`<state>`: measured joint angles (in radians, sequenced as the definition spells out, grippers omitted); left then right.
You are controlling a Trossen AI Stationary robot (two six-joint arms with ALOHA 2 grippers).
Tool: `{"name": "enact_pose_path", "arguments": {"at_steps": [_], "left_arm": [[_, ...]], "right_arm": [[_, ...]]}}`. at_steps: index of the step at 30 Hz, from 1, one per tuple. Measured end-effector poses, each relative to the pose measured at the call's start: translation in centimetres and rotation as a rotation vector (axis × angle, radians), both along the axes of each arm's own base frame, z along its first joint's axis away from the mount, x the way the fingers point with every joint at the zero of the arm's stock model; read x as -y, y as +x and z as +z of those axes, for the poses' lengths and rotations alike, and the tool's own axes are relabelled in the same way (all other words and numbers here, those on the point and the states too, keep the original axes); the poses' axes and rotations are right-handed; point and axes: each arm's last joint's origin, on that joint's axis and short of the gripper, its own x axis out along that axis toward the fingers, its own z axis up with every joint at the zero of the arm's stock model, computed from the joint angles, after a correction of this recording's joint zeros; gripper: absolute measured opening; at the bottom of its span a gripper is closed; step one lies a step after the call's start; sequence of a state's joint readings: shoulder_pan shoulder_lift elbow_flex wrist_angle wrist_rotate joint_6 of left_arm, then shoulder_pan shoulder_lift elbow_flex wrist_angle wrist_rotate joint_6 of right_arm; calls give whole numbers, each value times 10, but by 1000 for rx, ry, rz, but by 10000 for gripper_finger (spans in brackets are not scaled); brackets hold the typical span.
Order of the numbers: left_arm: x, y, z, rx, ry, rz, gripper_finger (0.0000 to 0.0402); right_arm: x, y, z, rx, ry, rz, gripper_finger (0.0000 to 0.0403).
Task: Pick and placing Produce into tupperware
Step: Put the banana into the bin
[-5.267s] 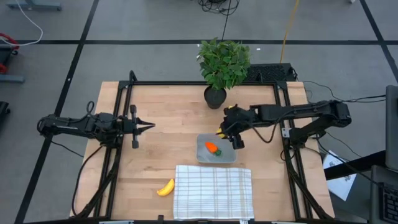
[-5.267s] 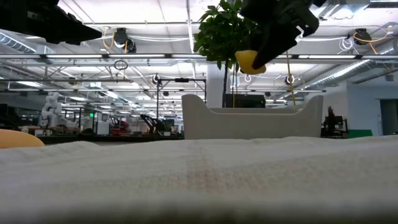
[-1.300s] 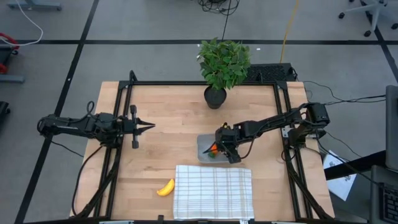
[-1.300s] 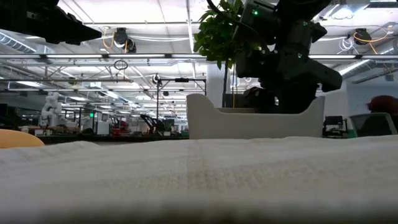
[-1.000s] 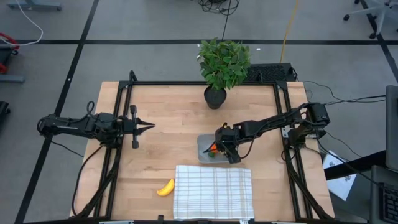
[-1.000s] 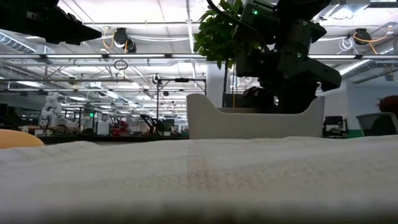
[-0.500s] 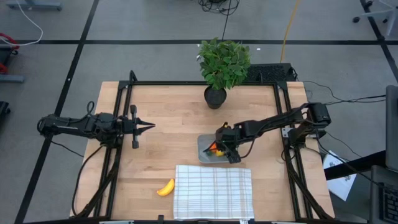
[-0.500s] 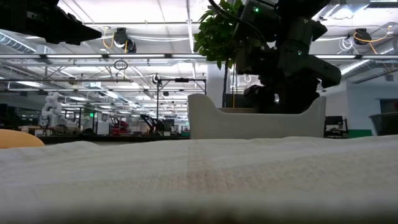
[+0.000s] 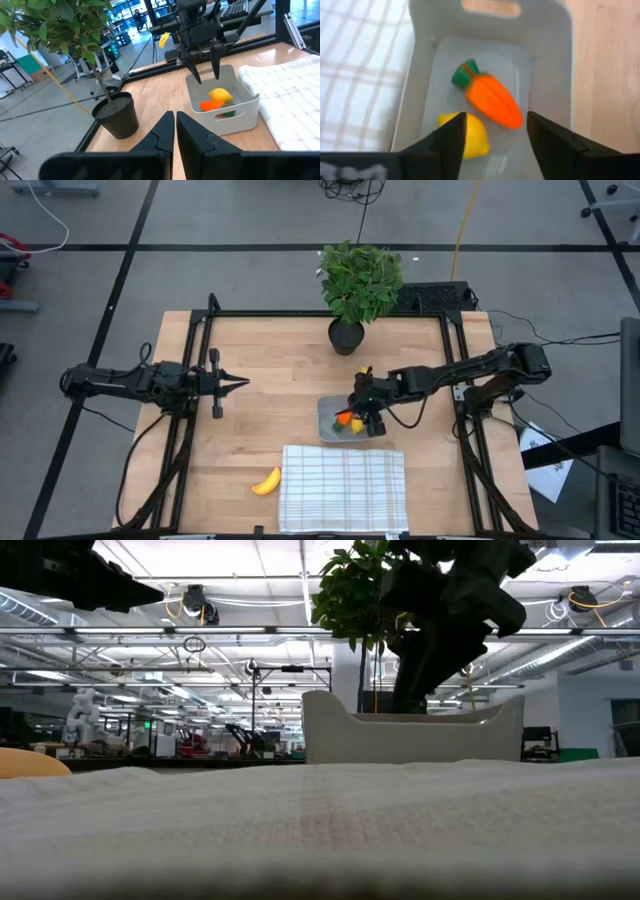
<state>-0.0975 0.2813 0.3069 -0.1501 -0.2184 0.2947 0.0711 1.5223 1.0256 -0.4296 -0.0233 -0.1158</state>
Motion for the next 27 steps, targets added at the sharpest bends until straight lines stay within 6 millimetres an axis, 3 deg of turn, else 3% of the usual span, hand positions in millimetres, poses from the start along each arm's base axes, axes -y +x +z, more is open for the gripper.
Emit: {"name": "enact_pose_path", "arguments": {"at_steps": [11, 18, 27], "left_arm": [[0, 0, 0, 0, 0, 1, 24], [0, 0, 0, -1, 0, 1, 24], [0, 0, 0, -5, 1, 2, 24]], "right_arm": [[0, 2, 1, 23, -14, 35, 9], [-1, 4, 2, 52, -12, 32, 3], [4, -9, 33, 172, -3, 14, 1]]}}
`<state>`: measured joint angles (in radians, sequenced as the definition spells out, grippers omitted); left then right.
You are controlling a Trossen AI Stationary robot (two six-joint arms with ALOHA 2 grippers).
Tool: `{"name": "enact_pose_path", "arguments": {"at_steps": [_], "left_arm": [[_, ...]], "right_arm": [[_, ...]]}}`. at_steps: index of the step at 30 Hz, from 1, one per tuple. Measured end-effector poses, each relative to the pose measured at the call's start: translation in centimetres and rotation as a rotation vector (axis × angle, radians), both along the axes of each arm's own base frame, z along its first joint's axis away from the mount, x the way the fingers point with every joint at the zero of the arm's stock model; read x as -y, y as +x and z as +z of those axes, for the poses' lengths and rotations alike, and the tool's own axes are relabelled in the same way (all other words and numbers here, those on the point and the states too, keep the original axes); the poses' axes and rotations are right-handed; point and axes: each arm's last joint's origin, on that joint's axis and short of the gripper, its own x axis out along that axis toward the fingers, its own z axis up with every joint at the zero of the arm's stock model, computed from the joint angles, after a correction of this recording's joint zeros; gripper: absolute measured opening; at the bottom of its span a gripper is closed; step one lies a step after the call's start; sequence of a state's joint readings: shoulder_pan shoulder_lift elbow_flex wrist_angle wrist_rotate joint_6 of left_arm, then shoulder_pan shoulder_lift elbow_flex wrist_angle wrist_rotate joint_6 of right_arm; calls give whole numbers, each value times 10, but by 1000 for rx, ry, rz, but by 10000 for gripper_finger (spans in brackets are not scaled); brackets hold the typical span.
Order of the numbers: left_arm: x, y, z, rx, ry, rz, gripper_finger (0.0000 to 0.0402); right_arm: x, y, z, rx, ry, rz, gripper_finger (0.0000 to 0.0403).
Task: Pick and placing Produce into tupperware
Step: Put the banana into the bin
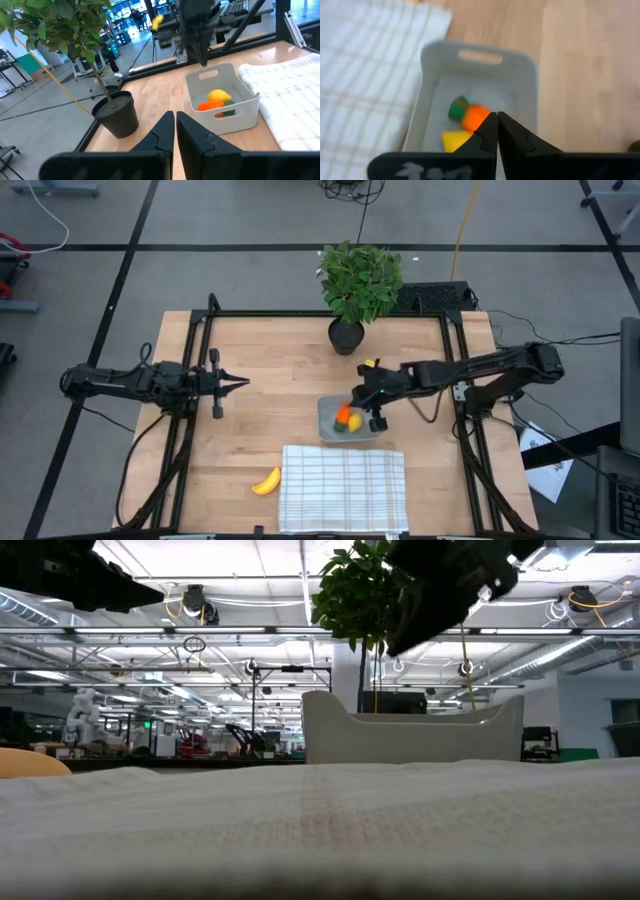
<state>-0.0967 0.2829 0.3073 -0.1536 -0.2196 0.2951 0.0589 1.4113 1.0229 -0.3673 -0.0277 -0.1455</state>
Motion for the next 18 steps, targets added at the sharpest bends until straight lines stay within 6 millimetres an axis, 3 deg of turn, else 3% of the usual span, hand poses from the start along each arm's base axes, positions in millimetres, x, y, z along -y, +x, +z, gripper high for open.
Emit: {"name": "enact_pose_path", "arguments": {"at_steps": [7, 13, 18], "left_arm": [[0, 1, 0, -7, 5, 8, 24], [0, 1, 0, -7, 6, 9, 24], [0, 1, 0, -6, 8, 9, 24]], "right_arm": [[5, -27, 12, 205, 52, -44, 0], [19, -58, -1, 316, 107, -142, 0], [28, -81, -7, 508, 163, -195, 0]]}}
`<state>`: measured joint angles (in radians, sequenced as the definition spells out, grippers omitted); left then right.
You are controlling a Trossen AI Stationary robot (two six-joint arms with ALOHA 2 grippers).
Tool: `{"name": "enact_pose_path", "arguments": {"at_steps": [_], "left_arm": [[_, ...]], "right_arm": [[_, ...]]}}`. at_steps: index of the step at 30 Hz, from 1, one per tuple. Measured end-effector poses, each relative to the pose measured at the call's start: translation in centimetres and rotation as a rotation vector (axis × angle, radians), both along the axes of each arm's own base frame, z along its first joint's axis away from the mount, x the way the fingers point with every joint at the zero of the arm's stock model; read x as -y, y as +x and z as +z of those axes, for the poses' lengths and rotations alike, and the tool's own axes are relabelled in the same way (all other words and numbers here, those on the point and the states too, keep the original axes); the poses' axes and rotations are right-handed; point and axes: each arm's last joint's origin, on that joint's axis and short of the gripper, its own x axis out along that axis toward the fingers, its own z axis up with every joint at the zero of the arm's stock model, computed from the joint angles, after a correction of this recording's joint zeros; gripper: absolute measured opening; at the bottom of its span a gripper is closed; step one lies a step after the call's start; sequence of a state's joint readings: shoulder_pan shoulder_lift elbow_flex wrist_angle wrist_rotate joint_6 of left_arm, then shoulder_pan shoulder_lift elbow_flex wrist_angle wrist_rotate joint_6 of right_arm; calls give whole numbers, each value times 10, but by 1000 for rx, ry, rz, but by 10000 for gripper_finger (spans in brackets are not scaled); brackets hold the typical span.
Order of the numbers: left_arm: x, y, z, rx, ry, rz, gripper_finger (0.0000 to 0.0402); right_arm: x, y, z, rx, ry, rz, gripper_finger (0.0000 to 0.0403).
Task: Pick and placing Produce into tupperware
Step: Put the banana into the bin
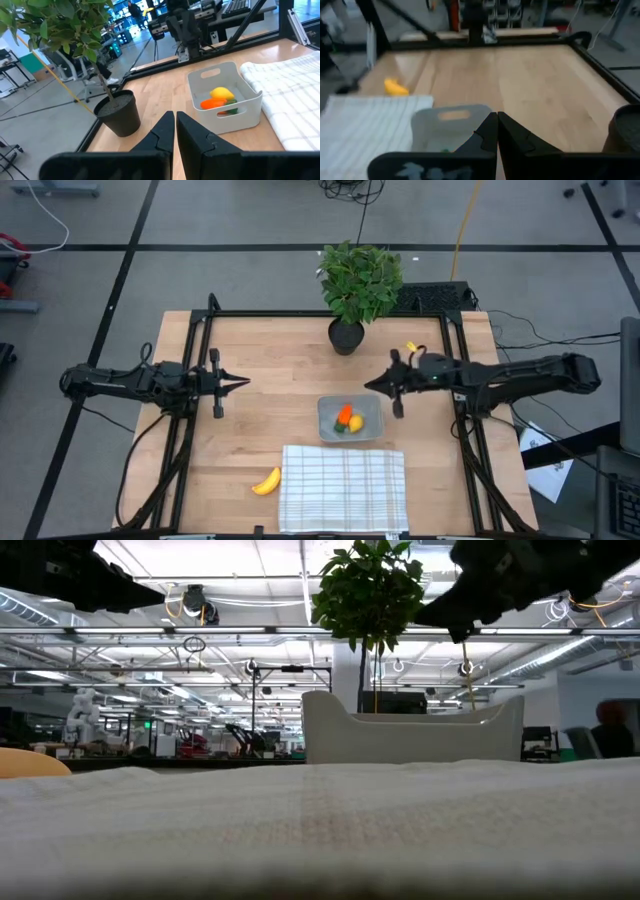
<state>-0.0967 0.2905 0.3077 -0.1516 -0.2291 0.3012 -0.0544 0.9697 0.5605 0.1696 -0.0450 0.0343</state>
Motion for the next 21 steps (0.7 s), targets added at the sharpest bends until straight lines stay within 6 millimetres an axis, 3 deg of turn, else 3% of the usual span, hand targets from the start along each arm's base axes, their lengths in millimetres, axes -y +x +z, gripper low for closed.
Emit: {"name": "enact_pose_path", "arguments": {"at_steps": [8, 12, 21], "left_arm": [[0, 0, 0, 2, 1, 7, 24], [0, 0, 0, 2, 1, 8, 24], [0, 0, 0, 2, 1, 8, 24]], "right_arm": [[-4, -25, -25, 70, 62, -1, 0], [-12, -34, -26, 183, 80, 45, 0], [-19, -50, -31, 265, 59, 98, 0]]}}
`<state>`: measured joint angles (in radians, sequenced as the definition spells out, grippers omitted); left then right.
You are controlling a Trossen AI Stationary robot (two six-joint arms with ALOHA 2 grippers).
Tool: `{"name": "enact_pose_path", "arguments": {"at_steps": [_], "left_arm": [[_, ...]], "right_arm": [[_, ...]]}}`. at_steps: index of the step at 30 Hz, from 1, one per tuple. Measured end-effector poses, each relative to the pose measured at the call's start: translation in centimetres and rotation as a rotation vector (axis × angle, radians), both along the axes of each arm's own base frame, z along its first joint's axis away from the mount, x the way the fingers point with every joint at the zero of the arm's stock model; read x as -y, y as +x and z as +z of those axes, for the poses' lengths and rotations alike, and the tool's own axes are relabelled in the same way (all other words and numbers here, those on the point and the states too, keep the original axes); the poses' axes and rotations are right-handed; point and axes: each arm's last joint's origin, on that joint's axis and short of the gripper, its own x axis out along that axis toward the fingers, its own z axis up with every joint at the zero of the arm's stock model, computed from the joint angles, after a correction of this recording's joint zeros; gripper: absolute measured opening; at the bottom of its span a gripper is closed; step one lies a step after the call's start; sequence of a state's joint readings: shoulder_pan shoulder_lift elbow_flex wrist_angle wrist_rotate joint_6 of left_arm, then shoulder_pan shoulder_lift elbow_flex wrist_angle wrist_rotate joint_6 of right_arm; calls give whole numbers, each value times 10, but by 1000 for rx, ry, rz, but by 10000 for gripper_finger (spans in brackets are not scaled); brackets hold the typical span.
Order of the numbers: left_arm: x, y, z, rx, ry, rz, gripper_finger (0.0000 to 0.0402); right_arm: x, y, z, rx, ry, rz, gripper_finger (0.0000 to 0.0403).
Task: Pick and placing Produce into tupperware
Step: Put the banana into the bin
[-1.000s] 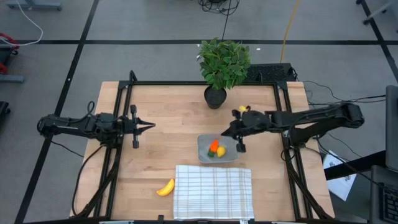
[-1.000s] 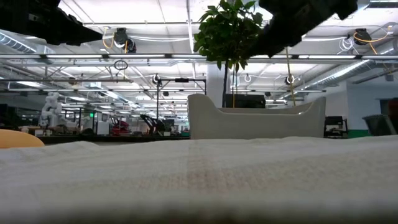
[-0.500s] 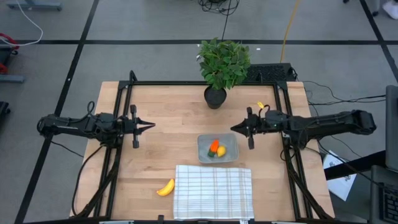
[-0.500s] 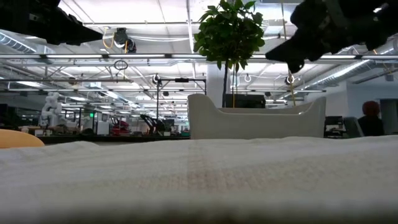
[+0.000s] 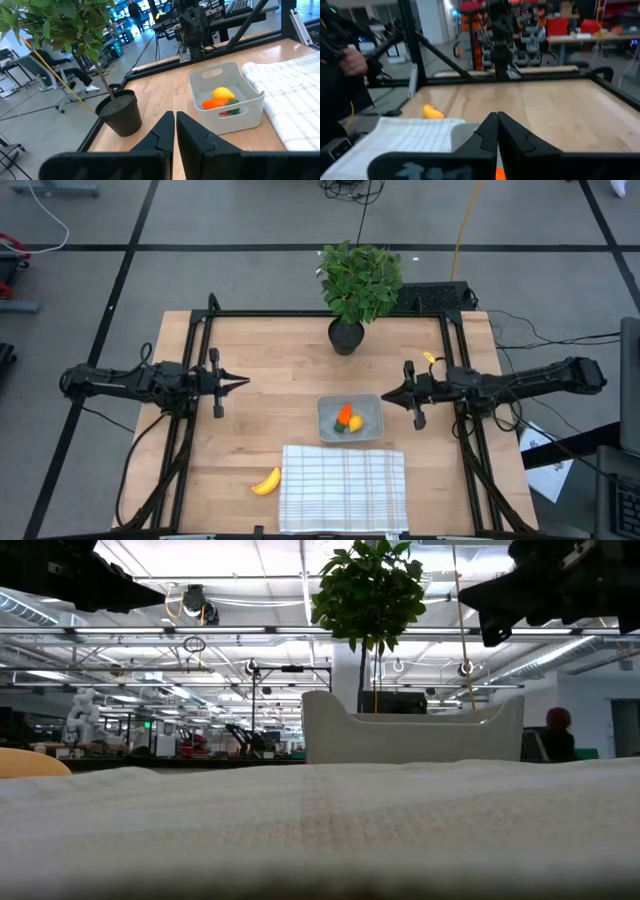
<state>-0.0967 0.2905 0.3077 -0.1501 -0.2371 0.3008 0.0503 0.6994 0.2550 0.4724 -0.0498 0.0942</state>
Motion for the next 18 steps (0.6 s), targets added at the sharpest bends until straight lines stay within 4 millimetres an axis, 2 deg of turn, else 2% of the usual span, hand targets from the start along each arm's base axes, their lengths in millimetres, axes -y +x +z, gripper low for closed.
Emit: {"name": "enact_pose_path", "arguments": {"at_steps": [11, 18], "left_arm": [[0, 0, 0, -1, 0, 0, 24], [0, 0, 0, -1, 3, 0, 24]], "right_arm": [[-4, -18, -17, 40, 40, 34, 0], [-7, -23, -19, 92, 22, 57, 0]]}}
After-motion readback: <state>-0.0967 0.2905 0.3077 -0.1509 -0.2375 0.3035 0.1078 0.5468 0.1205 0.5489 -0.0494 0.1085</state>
